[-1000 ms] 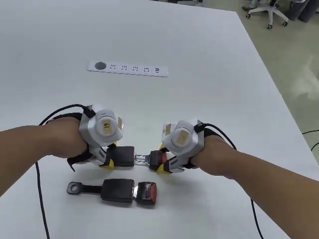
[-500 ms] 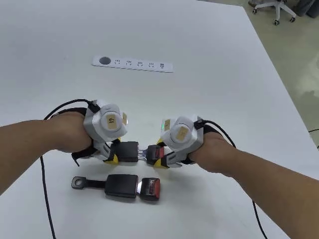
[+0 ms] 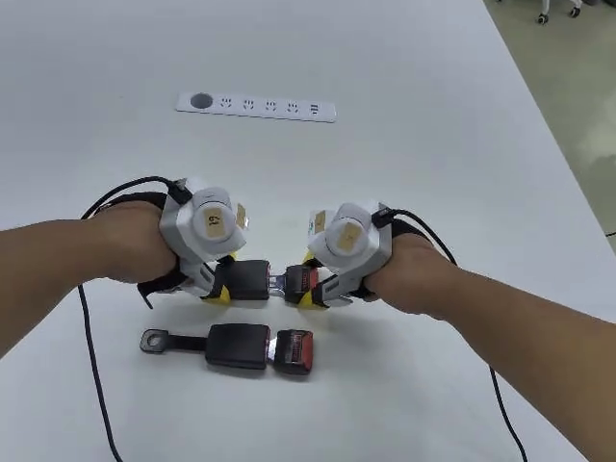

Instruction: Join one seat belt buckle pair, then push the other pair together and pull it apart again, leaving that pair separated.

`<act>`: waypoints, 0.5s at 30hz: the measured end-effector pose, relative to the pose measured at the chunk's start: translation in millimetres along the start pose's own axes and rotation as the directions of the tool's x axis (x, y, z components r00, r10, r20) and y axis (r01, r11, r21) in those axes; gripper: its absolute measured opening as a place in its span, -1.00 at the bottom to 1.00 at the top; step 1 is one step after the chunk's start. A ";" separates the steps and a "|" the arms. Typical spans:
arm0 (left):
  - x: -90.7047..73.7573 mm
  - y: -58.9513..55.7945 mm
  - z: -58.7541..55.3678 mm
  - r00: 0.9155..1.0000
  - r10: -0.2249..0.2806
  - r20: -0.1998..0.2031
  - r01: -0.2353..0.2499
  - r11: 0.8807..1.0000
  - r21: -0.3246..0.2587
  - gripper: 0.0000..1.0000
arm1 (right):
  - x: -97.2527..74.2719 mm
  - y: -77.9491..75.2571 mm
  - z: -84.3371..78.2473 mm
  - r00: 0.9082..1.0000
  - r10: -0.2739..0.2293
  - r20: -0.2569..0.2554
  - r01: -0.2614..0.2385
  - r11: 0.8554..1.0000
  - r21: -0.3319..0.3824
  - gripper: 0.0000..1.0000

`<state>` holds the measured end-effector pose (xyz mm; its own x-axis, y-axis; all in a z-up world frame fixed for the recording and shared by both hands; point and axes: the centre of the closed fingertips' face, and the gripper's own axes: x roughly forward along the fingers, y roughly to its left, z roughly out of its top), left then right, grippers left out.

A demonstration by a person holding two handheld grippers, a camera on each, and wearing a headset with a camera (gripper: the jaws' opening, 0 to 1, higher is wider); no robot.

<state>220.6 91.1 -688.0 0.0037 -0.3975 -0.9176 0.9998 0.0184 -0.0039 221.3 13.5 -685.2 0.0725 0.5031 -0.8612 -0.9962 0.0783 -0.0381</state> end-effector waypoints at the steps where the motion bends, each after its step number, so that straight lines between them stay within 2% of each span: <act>1: 0.1 0.3 0.3 1.000 0.000 -0.002 0.000 1.000 0.002 -0.37 | 0.5 0.1 1.0 1.000 0.000 -0.001 0.000 1.000 -0.003 -0.39; 5: 0.9 1.8 -1.0 1.000 0.001 0.001 -0.001 1.000 -0.007 -0.38 | 3.9 1.4 8.3 1.000 0.004 0.010 -0.004 1.000 -0.007 -0.40; 9: 0.3 1.8 -1.7 1.000 0.001 0.013 -0.001 1.000 -0.011 -0.38 | 8.9 0.8 13.8 1.000 0.002 -0.005 -0.003 1.000 -0.017 -0.40; 15: -0.1 -0.4 -0.4 1.000 0.001 -0.001 -0.001 1.000 -0.008 -0.38 | 10.2 -0.9 11.2 1.000 0.001 -0.014 -0.002 1.000 -0.015 -0.40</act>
<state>220.2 91.4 -688.0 0.0050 -0.3966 -0.9180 0.9996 0.0264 -0.0060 223.5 28.1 -688.3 0.0703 0.4913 -0.8682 -0.9969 0.0647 -0.0441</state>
